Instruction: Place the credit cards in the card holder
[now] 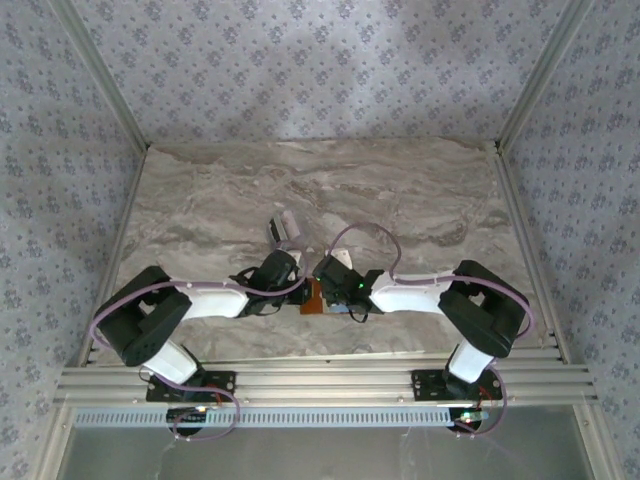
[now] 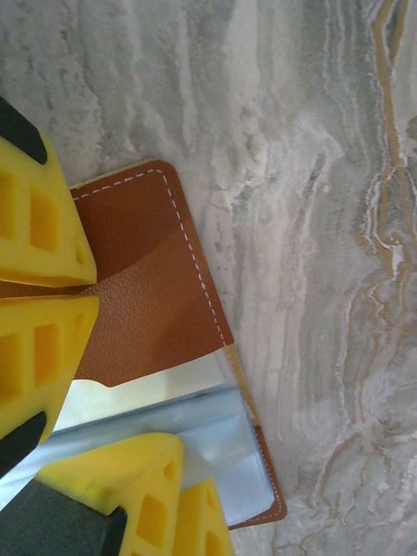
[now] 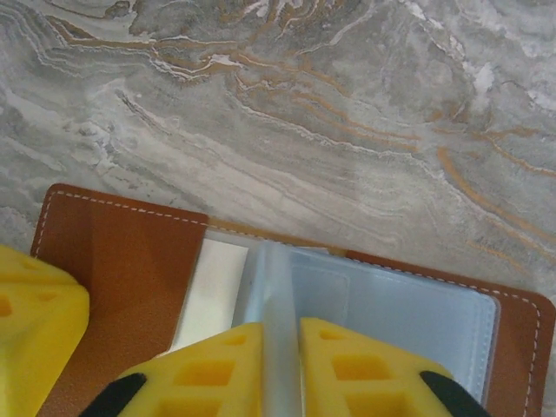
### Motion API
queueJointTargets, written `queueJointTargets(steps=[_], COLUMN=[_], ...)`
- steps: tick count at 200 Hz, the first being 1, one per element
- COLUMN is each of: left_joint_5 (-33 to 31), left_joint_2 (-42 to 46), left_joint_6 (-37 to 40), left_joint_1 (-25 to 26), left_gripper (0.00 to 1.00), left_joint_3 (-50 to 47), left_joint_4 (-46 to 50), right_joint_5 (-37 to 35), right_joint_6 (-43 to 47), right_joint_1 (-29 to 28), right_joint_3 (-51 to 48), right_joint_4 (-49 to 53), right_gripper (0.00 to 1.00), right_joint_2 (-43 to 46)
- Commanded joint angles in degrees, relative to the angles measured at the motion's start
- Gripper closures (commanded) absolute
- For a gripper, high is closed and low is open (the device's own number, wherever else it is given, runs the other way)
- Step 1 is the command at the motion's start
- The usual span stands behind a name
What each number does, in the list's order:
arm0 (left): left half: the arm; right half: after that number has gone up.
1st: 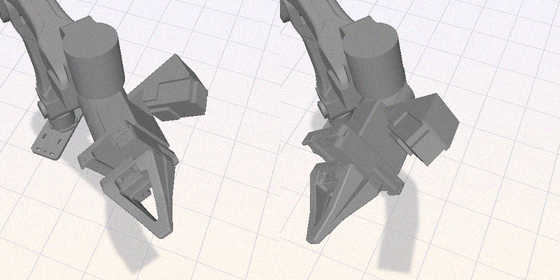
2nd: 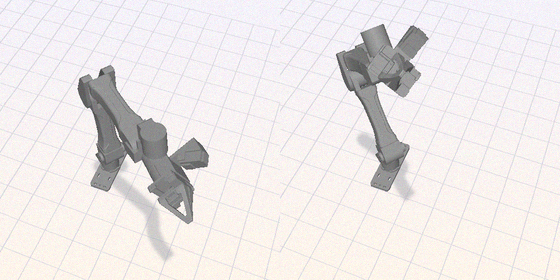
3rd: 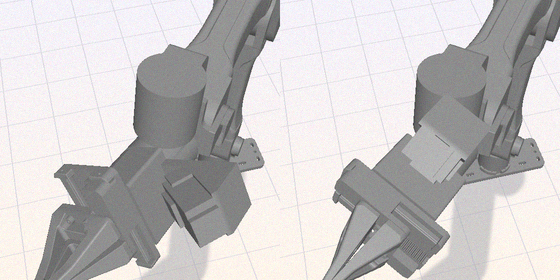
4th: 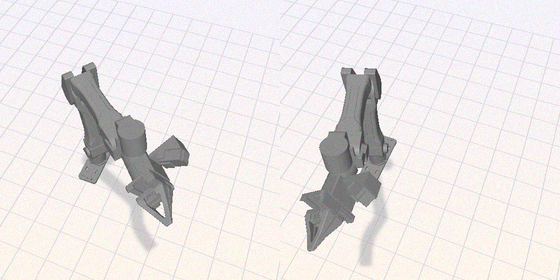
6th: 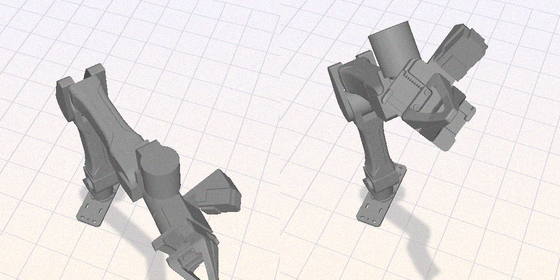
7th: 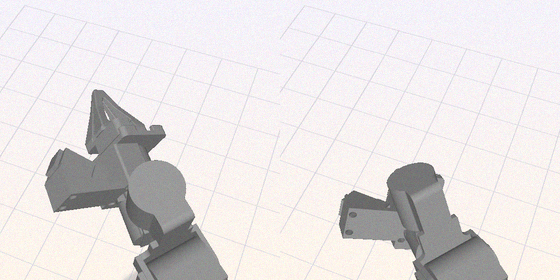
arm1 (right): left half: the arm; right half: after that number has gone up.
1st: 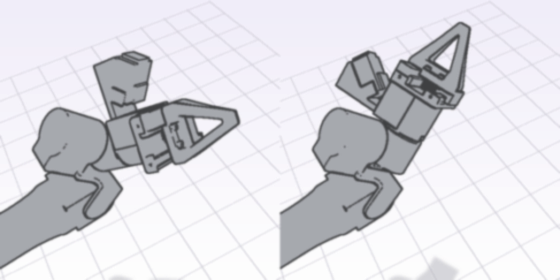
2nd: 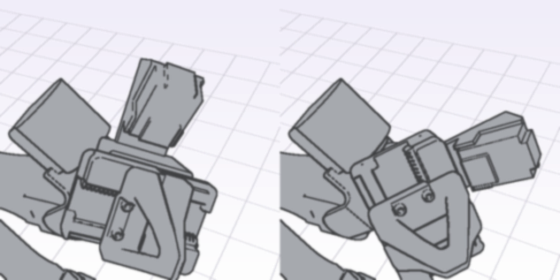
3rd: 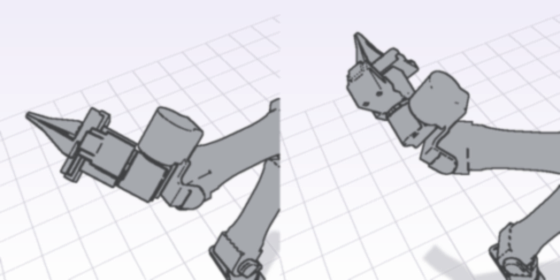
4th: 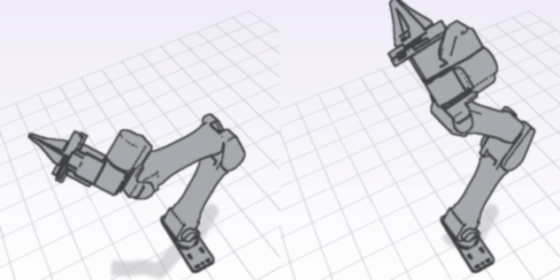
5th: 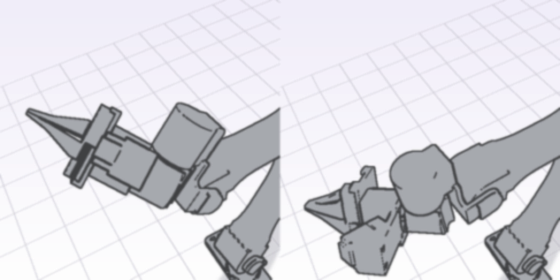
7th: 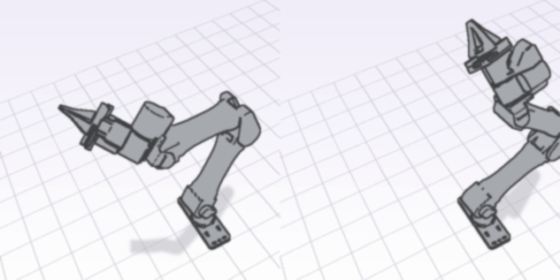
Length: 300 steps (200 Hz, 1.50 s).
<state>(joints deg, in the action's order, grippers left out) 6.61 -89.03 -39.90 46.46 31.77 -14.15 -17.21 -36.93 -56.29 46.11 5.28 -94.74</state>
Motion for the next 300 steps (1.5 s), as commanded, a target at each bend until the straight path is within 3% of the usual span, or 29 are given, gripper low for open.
queueJointTargets(steps=[1, 19, 104, 140, 180, 234, 276, 300], left_joint_5=[0.24, 0.42, -0.55, -0.88, -1.49, -2.48, -2.56, -2.88], left_joint_2=[-3.8, -4.7, -7.06, -8.16, -8.96, -9.05, -8.64, -8.26], left_joint_6=[0.37, -0.08, -2.02, -3.0, -4.01, -4.48, -4.84, -4.83], left_joint_1=[-0.31, -0.27, 0.66, 1.09, 1.43, 1.43, 1.3, 1.2], left_gripper=[0.88, 0.88, 0.89, 0.9, 0.9, 0.9, 0.9, 0.9], left_joint_3=[-1.7, -2.43, -4.22, -4.33, -4.74, -4.59, -5.04, -5.31], left_joint_4=[1.19, -0.18, -3.59, -4.72, -5.71, -5.55, -5.74, -5.59], right_joint_5=[0.95, 1.08, 6.57, 12.21, 17.14, 17.9, 19.18, 18.27], right_joint_6=[-0.15, 0.25, 0.43, 0.41, -0.36, -4.3, -6.99, -8.33], right_joint_1=[-0.4, -0.48, -0.37, 1.04, 2.65, 1.31, -0.43, -1.61], right_joint_3=[-1.5, -0.61, 2.18, 0.3, -3.78, -9.71, -13.08, -14.91], right_joint_4=[4.51, 5.62, 5.44, 1.57, -2.36, -5.46, -9.42, -10.38], right_gripper=[0.89, 1.0, 1.0, 0.82, 0.72, 0.53, 0.49, 0.4], right_joint_2=[-0.25, 0.72, 2.21, 3.09, 6.11, 10.79, 11.41, 13.17])
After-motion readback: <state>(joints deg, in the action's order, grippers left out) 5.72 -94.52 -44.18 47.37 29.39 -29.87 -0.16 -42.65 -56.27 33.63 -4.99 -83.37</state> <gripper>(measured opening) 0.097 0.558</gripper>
